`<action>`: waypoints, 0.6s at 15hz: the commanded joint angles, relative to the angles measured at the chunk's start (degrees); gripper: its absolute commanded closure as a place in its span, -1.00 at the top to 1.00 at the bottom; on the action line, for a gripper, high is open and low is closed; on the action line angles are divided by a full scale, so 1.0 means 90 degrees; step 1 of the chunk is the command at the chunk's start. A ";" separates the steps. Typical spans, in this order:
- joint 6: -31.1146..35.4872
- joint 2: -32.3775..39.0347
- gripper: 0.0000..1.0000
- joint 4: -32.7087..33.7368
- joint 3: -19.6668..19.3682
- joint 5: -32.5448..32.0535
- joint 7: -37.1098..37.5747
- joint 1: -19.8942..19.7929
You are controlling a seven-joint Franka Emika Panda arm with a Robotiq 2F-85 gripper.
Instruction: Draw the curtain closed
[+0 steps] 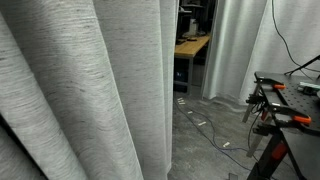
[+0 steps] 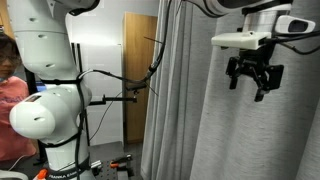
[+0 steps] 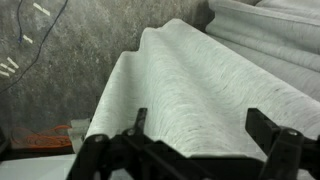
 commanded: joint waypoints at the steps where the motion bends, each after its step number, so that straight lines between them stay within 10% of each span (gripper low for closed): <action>1: 0.0090 -0.0674 1.00 -0.0885 -0.0169 -0.0352 0.0124 0.0256; 9: -0.0119 -0.1370 1.00 -0.1809 -0.0043 -0.1522 0.0817 0.0359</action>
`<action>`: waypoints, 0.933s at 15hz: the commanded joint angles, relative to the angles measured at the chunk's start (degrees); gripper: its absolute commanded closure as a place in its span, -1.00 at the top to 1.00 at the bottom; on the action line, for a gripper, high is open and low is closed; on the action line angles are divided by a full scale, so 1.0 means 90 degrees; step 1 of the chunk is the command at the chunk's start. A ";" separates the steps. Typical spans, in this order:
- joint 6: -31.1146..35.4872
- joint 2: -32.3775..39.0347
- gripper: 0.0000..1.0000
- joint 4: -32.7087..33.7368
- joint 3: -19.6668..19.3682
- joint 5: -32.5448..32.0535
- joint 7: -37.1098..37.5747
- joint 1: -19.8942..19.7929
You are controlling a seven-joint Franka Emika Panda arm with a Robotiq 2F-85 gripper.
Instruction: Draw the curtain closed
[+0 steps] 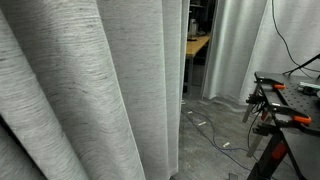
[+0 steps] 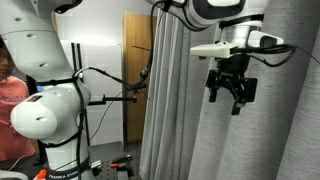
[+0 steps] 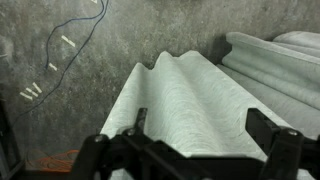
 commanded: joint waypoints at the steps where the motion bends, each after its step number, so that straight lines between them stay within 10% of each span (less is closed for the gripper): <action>1: -0.0150 -0.0632 1.00 -0.0570 0.0020 -0.0624 0.0593 0.0186; 14: 0.0876 -0.2119 1.00 -0.2227 -0.0252 -0.0757 0.0255 0.0437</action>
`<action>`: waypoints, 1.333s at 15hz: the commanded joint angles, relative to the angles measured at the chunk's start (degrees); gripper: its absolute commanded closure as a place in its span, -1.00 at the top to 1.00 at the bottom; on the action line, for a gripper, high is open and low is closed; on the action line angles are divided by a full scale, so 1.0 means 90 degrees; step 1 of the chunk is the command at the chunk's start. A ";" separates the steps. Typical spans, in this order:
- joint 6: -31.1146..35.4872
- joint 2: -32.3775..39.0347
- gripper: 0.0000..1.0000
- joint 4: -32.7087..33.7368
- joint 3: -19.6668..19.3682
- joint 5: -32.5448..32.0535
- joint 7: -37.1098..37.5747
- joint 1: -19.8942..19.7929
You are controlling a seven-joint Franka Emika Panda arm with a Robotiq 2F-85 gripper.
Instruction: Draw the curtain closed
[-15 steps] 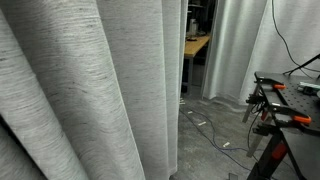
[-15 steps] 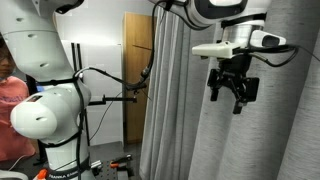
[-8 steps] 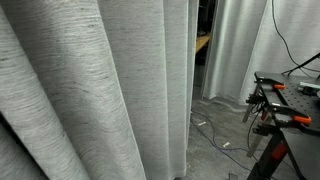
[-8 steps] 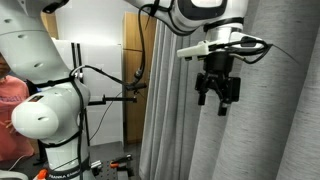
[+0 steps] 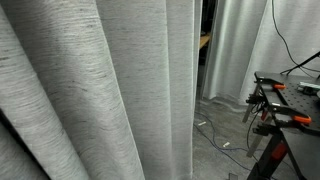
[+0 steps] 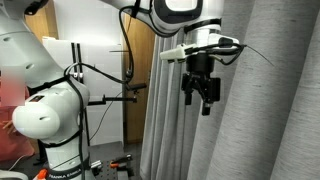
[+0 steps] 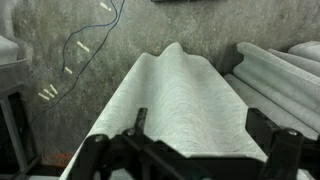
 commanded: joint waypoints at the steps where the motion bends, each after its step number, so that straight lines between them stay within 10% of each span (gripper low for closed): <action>1: 0.0761 -0.0379 1.00 -0.0493 -0.0440 0.0020 -0.0534 0.0184; 20: 0.1199 -0.0102 1.00 -0.0562 -0.0892 0.0032 -0.1273 0.0137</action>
